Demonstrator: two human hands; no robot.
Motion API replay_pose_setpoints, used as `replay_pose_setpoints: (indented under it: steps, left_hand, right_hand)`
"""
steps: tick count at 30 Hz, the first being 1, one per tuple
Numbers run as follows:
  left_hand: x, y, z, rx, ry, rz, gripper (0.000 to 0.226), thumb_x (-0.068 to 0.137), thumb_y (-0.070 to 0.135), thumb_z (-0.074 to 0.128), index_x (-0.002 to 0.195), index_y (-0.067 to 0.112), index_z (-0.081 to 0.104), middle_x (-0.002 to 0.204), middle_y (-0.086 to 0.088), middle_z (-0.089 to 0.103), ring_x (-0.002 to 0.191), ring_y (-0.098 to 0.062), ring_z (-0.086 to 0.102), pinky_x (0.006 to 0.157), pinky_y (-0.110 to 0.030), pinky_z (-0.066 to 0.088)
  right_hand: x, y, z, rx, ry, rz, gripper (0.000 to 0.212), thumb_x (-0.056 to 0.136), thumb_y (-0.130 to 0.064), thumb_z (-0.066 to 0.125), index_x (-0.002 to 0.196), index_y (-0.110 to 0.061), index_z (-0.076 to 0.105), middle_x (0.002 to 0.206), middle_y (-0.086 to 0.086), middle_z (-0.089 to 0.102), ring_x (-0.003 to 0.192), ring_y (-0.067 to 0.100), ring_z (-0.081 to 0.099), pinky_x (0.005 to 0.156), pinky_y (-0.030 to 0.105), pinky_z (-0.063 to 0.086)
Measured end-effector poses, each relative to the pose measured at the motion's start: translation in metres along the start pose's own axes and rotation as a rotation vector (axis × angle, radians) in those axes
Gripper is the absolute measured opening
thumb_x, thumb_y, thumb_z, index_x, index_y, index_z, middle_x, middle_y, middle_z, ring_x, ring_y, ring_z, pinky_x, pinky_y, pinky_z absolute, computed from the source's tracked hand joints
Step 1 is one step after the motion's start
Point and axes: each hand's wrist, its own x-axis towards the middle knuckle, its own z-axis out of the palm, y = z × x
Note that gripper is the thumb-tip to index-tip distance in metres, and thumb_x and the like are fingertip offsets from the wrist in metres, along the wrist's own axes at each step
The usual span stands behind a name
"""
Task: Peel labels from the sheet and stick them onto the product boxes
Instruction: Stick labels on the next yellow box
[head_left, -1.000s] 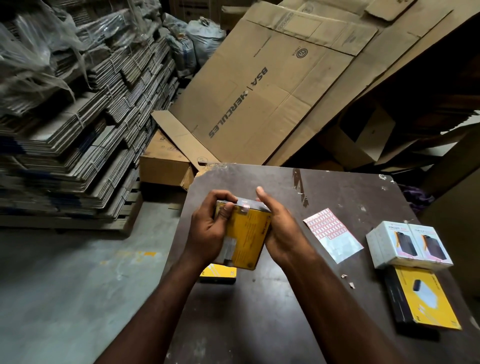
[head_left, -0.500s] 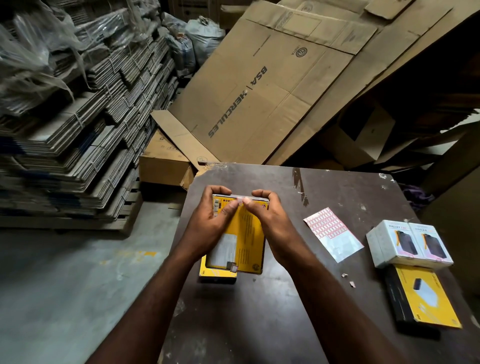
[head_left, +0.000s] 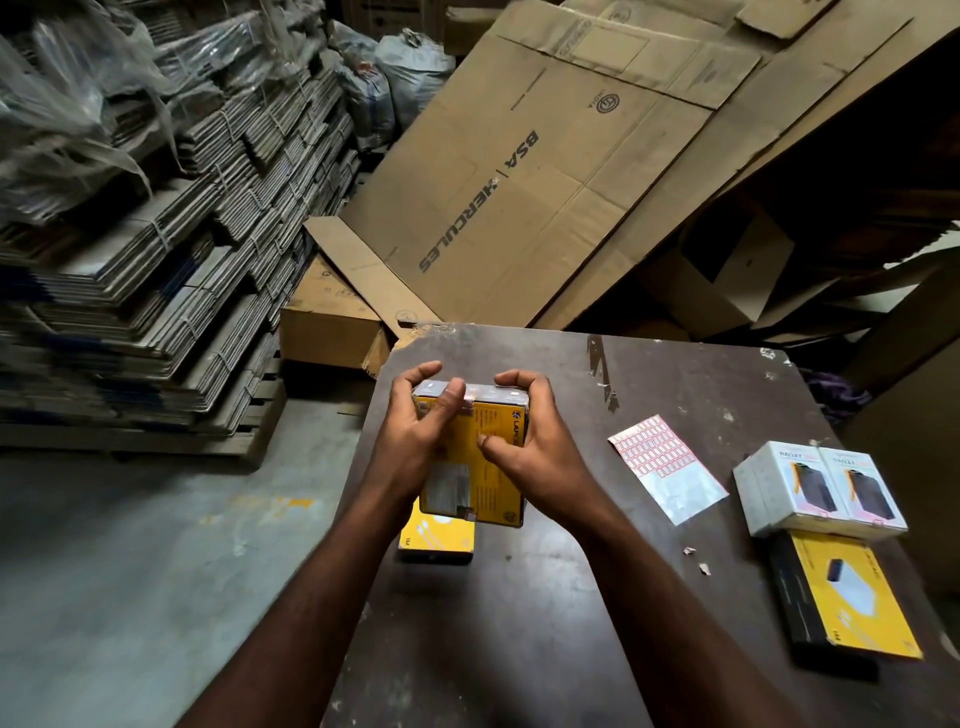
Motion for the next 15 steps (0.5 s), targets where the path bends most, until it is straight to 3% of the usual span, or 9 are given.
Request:
replay_pose_setpoints:
  steps: [3, 5, 7, 10, 13, 15]
  left_hand:
    - [0.001, 0.002, 0.002, -0.012, 0.035, -0.049, 0.041, 0.092, 0.030, 0.066, 0.130, 0.029, 0.052, 0.114, -0.006, 0.063, 0.093, -0.015, 0.065, 0.059, -0.019, 0.050]
    - [0.002, 0.004, 0.005, -0.058, 0.077, -0.104, 0.037, 0.088, 0.022, 0.067, 0.123, 0.028, 0.057, 0.110, -0.008, 0.064, 0.092, -0.019, 0.062, 0.060, -0.027, 0.049]
    - [0.001, 0.005, 0.009, -0.097, 0.146, -0.126, 0.035, 0.078, 0.022, 0.066, 0.112, 0.028, 0.062, 0.104, -0.009, 0.064, 0.090, -0.022, 0.059, 0.063, -0.032, 0.046]
    - [-0.001, 0.006, 0.018, -0.141, 0.201, -0.132, 0.021, 0.088, 0.013, 0.055, 0.106, 0.021, 0.062, 0.094, -0.006, 0.061, 0.084, -0.019, 0.055, 0.065, -0.032, 0.043]
    - [-0.003, 0.005, 0.022, -0.114, 0.179, -0.147, 0.019, 0.095, 0.013, 0.049, 0.105, 0.022, 0.062, 0.095, -0.005, 0.061, 0.084, -0.018, 0.055, 0.067, -0.032, 0.044]
    - [-0.002, 0.002, 0.018, -0.044, 0.083, -0.149, 0.022, 0.098, 0.019, 0.047, 0.115, 0.024, 0.061, 0.104, -0.006, 0.061, 0.089, -0.018, 0.056, 0.069, -0.032, 0.045]
  right_hand:
    - [-0.004, 0.002, 0.003, 0.006, 0.031, -0.053, 0.053, 0.087, -0.003, 0.067, 0.127, -0.021, 0.037, 0.114, 0.003, 0.052, 0.095, 0.005, 0.063, 0.078, 0.026, 0.058]
    - [-0.006, 0.004, 0.006, 0.024, 0.053, -0.079, 0.051, 0.086, -0.014, 0.069, 0.126, -0.020, 0.038, 0.116, 0.000, 0.050, 0.099, -0.001, 0.060, 0.081, 0.019, 0.054]
    - [-0.007, 0.006, 0.011, 0.047, 0.088, -0.084, 0.051, 0.086, -0.023, 0.071, 0.125, -0.022, 0.038, 0.115, 0.001, 0.051, 0.104, 0.003, 0.059, 0.085, 0.020, 0.053]
    - [-0.006, 0.009, 0.014, 0.037, 0.166, -0.087, 0.045, 0.088, -0.021, 0.074, 0.120, -0.021, 0.042, 0.110, -0.002, 0.054, 0.099, -0.002, 0.059, 0.081, 0.016, 0.052]
    - [-0.003, 0.012, 0.014, 0.058, 0.261, -0.049, 0.037, 0.087, -0.023, 0.075, 0.111, -0.026, 0.047, 0.104, -0.005, 0.055, 0.094, 0.000, 0.059, 0.077, 0.016, 0.051]
    - [0.000, 0.013, 0.012, 0.130, 0.309, 0.027, 0.032, 0.086, -0.020, 0.075, 0.106, -0.027, 0.051, 0.103, -0.003, 0.056, 0.094, 0.008, 0.059, 0.075, 0.020, 0.051]
